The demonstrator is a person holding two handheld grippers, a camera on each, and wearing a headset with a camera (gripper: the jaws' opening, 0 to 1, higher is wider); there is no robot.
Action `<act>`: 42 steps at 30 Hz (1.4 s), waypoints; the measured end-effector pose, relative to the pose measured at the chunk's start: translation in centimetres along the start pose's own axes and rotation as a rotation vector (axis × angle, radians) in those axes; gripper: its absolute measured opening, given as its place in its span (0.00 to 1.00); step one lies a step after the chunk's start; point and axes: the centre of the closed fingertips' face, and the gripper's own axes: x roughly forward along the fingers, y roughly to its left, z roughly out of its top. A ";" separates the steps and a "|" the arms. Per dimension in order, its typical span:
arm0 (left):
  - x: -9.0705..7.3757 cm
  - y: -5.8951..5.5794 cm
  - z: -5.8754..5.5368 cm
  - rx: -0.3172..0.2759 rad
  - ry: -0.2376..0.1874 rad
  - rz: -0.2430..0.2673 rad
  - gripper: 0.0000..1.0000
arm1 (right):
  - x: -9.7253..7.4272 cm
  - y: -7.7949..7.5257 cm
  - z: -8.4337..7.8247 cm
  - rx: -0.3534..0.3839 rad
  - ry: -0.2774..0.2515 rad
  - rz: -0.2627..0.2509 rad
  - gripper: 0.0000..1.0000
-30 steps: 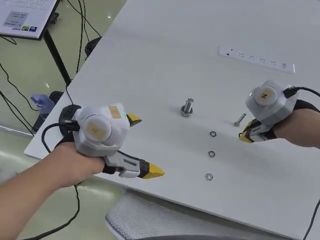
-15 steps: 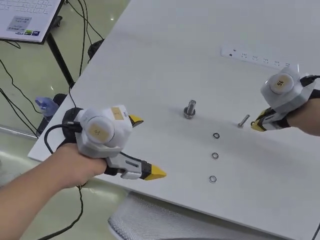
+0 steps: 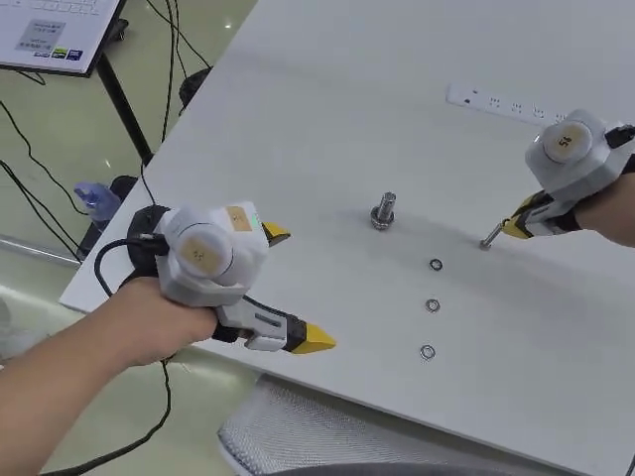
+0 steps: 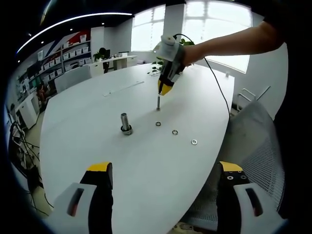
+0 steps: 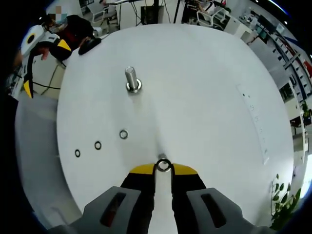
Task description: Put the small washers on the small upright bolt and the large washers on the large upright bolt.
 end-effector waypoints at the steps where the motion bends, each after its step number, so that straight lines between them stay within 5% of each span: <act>1: 0.0 0.0 -0.1 -0.006 0.001 -0.002 0.89 | 0.2 0.0 0.0 0.001 0.003 0.002 0.12; 42: 0.1 0.2 -0.4 -0.025 -0.003 -0.008 0.88 | 2.7 0.1 -0.4 -0.011 0.059 0.032 0.12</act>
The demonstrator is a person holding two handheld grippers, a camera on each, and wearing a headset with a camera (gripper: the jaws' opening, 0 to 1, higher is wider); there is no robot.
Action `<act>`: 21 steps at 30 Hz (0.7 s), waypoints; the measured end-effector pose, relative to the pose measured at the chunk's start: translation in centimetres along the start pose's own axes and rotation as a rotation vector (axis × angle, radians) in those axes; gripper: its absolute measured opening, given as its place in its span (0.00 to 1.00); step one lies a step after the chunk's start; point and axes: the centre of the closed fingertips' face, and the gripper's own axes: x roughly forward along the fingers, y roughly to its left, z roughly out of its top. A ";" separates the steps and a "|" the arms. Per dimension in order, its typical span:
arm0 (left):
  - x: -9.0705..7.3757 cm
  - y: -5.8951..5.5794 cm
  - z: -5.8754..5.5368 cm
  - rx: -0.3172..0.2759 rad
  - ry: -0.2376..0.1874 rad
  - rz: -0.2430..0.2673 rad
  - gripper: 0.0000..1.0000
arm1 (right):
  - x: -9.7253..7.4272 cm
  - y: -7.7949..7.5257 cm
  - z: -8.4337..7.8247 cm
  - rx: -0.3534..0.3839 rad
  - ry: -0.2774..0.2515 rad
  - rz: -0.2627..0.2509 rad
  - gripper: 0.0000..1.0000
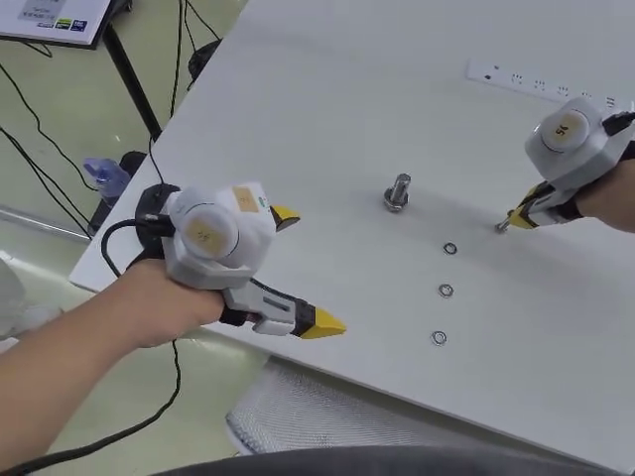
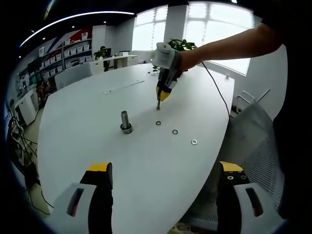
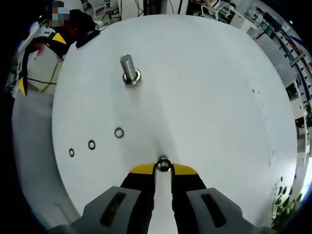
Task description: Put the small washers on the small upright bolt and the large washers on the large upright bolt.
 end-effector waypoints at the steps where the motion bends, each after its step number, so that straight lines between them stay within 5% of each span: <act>1: 0.0 0.1 -0.1 -0.002 0.000 0.001 0.88 | 0.2 -0.1 0.0 -0.003 0.001 0.000 0.12; 21: 0.3 0.3 -0.9 -0.014 0.022 -0.004 0.87 | 3.2 -0.2 -1.0 0.007 0.029 0.023 0.12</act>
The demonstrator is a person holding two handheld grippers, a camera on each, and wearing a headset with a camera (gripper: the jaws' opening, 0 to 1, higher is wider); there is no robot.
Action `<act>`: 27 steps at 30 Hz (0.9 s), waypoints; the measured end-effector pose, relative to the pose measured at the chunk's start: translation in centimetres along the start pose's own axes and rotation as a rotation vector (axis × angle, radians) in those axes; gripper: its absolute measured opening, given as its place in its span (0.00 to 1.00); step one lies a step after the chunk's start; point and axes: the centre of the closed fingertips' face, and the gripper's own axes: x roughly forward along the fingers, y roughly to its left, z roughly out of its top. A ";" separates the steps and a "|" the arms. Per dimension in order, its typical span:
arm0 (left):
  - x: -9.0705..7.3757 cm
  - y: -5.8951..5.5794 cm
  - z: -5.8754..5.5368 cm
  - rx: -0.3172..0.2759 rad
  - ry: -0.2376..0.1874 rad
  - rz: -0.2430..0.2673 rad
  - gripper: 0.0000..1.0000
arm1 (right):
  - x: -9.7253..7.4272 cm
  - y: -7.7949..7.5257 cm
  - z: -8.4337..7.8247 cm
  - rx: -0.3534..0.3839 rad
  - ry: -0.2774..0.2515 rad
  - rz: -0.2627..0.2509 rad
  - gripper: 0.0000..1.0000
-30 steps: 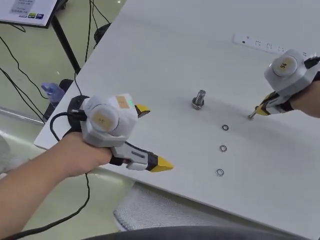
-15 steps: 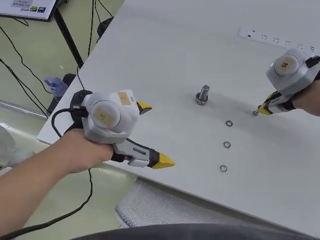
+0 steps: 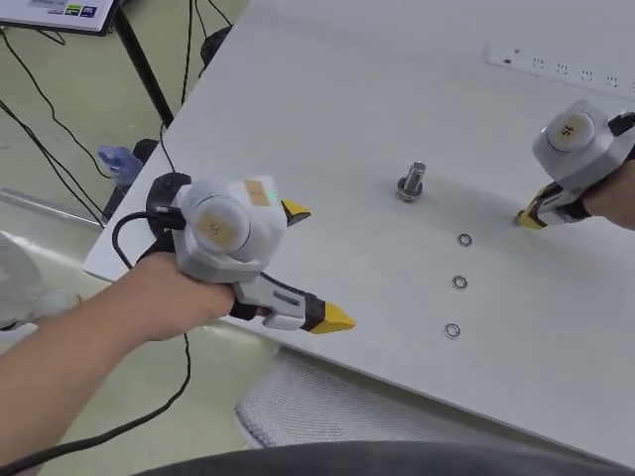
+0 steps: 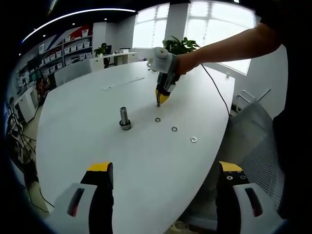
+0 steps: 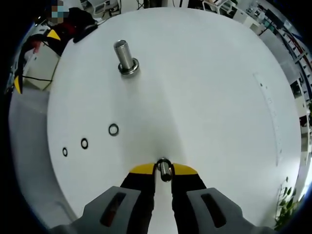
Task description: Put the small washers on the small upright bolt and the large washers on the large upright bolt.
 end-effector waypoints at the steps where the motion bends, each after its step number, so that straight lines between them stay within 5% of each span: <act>1: 0.0 0.0 0.0 0.000 0.001 -0.001 0.87 | 0.1 0.0 -0.1 0.001 0.000 0.000 0.12; 27: -0.5 -0.3 -0.2 -0.008 0.007 -0.001 0.86 | 0.1 0.8 0.3 -0.026 0.014 -0.003 0.13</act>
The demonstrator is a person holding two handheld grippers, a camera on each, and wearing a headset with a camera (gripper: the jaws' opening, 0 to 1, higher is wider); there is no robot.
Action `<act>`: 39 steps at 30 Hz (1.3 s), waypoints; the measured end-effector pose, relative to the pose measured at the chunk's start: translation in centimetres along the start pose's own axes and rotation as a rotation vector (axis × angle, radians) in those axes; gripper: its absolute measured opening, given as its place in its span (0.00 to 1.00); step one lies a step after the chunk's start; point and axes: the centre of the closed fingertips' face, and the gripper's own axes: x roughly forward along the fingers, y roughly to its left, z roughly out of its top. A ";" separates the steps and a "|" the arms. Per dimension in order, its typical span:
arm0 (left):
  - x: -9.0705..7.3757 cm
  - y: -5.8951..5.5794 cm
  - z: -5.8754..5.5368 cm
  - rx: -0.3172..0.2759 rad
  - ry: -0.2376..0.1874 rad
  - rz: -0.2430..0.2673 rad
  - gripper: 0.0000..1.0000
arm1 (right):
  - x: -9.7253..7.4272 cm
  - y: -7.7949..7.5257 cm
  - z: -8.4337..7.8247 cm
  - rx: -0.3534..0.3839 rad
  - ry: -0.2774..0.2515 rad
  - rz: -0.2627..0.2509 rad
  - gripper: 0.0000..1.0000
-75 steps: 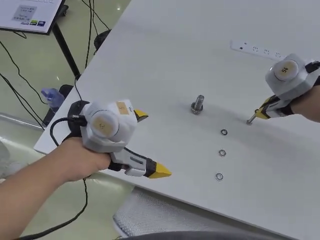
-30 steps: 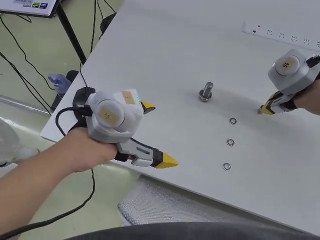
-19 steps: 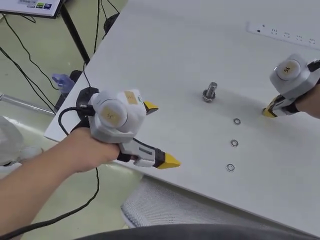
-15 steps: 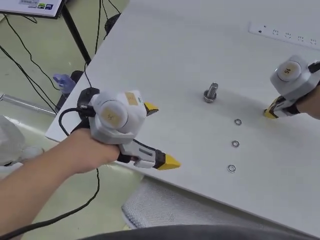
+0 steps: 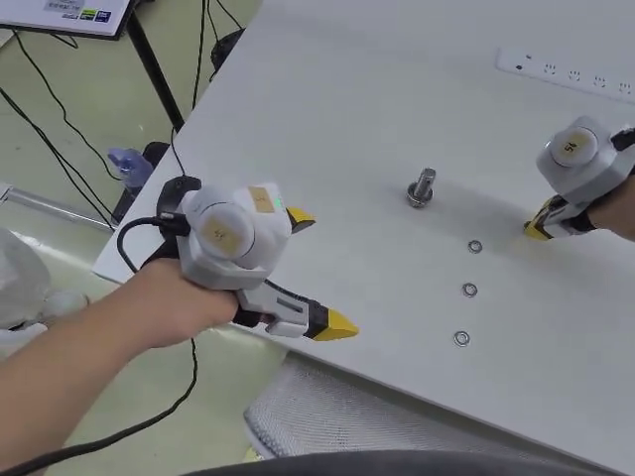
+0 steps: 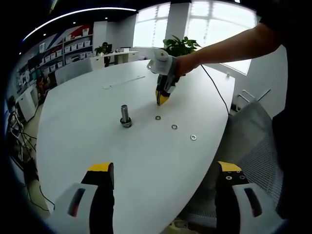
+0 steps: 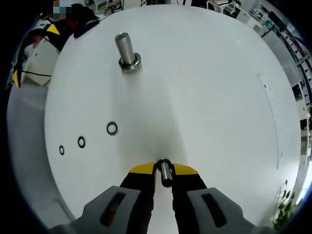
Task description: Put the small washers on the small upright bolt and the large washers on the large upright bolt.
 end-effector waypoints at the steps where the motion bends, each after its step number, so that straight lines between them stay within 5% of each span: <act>1: 0.0 0.0 0.0 -0.001 0.000 0.000 0.86 | 0.0 0.0 0.0 0.000 0.001 0.000 0.13; 21: -0.5 -0.3 -0.1 -0.001 -0.001 0.006 0.84 | -1.3 -0.3 0.2 -0.015 -0.012 -0.002 0.20; 39: -1.4 -0.4 0.4 0.022 -0.008 0.026 0.84 | -3.4 0.9 3.1 -0.101 -0.061 -0.006 0.21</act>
